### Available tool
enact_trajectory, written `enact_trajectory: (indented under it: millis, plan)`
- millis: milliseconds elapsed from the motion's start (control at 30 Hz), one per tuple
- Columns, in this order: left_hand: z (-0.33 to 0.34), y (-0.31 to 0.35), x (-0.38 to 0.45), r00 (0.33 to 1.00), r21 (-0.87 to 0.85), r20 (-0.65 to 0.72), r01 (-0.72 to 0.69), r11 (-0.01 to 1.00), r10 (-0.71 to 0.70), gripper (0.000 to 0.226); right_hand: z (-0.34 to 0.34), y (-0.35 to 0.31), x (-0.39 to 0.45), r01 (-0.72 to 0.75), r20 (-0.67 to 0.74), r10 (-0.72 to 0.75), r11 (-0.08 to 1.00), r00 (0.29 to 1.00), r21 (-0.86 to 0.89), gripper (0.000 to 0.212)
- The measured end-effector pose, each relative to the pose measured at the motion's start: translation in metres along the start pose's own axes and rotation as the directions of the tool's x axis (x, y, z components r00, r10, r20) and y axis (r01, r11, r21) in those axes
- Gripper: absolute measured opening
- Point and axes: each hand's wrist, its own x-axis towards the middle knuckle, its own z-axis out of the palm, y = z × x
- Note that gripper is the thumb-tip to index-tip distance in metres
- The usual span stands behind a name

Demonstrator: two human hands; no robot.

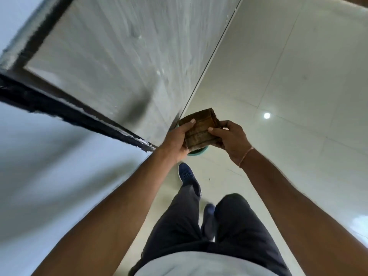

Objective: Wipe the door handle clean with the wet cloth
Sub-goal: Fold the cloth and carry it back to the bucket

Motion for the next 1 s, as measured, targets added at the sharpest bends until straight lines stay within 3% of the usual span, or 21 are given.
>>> enact_trajectory:
  millis: [67,167,400,533,767,867,1000]
  plan:
    - [0.001,-0.003,0.032,0.995,-0.013,-0.028,0.094,0.995,-0.094,0.036,-0.001,0.006,0.041,-0.049,-0.014,0.049,0.999,0.999,-0.005,0.02]
    - [-0.006,-0.012,0.092,0.987,-0.017,-0.106,0.123,0.992,-0.125,0.017,-0.003,0.027,0.106,-0.139,-0.044,0.138,0.99,0.989,-0.026,0.018]
    - [-0.044,-0.064,0.284,0.914,0.103,-0.406,0.07,0.992,-0.023,0.02,0.019,0.14,0.292,-0.259,-0.046,0.256,0.93,0.966,-0.263,0.029]
    - [-0.076,-0.114,0.381,0.861,0.125,-0.508,0.08,0.989,-0.006,0.021,0.046,0.207,0.373,-0.31,-0.083,0.304,0.85,0.949,-0.425,0.041]
    - [-0.131,-0.192,0.508,0.805,0.247,-0.593,0.21,0.946,-0.024,0.008,0.055,0.305,0.492,-0.341,-0.139,0.331,0.698,0.933,-0.629,0.041]
    - [-0.141,-0.196,0.553,0.78,0.217,-0.622,0.252,0.943,-0.065,0.019,0.059,0.325,0.524,-0.353,-0.053,0.433,0.653,0.9,-0.67,0.041]
    - [-0.162,-0.214,0.612,0.743,0.128,-0.645,0.335,0.933,-0.178,0.034,0.074,0.35,0.554,-0.358,-0.054,0.453,0.619,0.89,-0.699,0.044]
